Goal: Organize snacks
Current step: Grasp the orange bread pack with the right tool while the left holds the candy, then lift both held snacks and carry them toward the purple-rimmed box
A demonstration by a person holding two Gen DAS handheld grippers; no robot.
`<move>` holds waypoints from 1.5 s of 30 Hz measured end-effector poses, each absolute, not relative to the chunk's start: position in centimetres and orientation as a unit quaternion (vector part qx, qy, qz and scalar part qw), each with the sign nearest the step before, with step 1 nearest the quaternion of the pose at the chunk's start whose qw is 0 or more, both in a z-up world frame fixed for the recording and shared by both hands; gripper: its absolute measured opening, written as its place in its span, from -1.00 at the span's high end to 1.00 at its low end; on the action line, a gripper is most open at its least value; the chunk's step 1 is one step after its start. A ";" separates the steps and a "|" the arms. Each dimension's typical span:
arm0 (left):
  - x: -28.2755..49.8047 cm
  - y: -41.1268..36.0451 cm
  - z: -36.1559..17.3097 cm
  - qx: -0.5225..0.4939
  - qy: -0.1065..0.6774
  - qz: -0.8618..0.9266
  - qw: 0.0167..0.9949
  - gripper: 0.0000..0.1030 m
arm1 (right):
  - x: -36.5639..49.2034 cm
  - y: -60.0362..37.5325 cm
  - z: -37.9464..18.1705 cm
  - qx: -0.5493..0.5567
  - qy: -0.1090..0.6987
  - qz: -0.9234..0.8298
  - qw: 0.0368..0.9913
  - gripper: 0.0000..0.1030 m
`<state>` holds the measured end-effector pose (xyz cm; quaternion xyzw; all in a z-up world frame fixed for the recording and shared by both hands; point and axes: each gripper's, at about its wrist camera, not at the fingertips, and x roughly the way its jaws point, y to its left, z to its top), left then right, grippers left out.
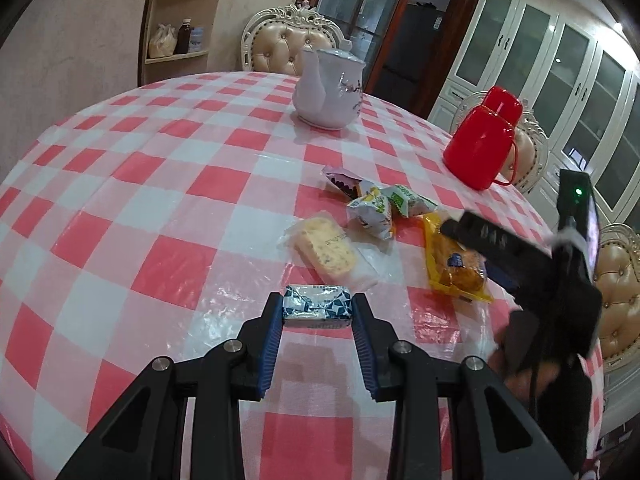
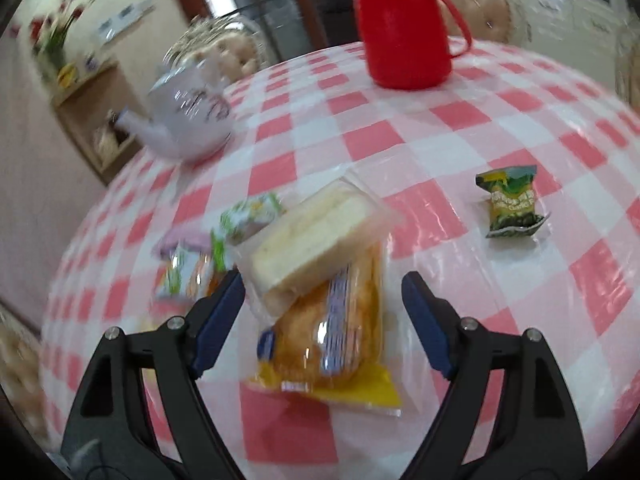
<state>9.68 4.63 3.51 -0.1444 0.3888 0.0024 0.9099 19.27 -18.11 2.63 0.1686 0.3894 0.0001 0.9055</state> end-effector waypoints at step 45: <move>10.7 5.7 1.8 -0.182 0.422 -0.016 0.888 0.31 | 7.8 -19.1 4.2 0.072 0.385 0.053 0.919 0.01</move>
